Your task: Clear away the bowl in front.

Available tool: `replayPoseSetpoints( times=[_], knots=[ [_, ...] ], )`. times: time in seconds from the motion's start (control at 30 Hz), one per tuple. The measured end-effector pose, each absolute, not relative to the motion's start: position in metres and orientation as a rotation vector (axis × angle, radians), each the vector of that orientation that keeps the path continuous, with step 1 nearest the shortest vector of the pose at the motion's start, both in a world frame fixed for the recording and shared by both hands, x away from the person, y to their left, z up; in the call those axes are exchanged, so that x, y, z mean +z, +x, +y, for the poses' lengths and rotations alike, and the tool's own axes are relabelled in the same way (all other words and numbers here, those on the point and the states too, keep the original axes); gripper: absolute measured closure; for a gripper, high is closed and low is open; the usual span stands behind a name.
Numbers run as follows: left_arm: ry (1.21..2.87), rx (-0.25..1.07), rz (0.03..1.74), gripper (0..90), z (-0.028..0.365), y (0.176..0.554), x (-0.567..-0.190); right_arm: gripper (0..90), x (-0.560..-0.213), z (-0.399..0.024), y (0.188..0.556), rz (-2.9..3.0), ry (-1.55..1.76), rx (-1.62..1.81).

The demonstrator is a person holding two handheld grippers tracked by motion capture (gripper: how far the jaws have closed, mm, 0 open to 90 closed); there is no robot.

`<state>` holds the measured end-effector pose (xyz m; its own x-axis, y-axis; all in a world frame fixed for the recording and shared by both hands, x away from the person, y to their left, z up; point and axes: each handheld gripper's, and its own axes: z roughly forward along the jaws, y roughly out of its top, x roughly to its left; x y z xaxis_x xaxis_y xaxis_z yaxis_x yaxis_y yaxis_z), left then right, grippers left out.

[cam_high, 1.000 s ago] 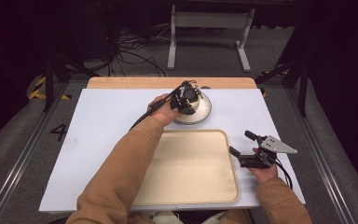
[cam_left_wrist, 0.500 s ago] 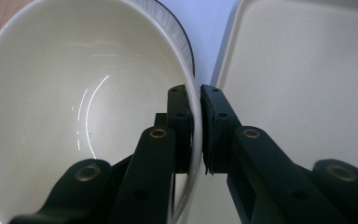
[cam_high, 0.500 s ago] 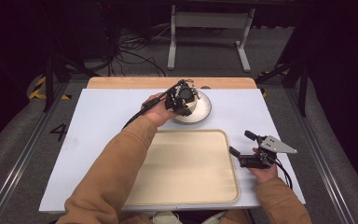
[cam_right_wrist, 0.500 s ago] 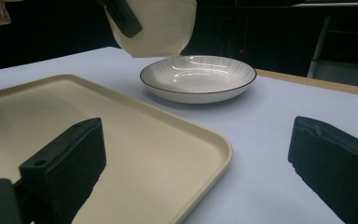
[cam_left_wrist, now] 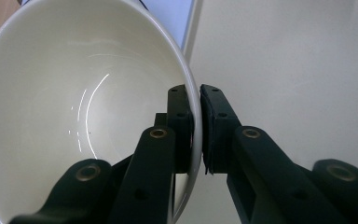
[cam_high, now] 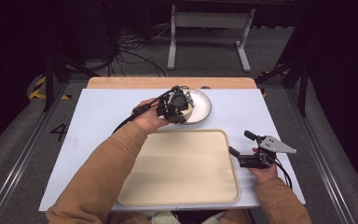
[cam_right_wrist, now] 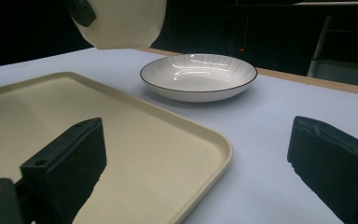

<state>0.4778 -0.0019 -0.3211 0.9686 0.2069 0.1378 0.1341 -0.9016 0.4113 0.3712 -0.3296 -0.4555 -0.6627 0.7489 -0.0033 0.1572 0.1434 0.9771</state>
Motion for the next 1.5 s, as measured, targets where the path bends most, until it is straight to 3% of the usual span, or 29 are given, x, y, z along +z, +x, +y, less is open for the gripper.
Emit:
replayPoseSetpoints(
  times=[1.5],
  knots=[
    [2.742,0.161,0.083,83.9,0.024,0.382,-0.327,4.5,-0.455,-0.329,0.371,1.927,0.863,1.546]
  ],
)
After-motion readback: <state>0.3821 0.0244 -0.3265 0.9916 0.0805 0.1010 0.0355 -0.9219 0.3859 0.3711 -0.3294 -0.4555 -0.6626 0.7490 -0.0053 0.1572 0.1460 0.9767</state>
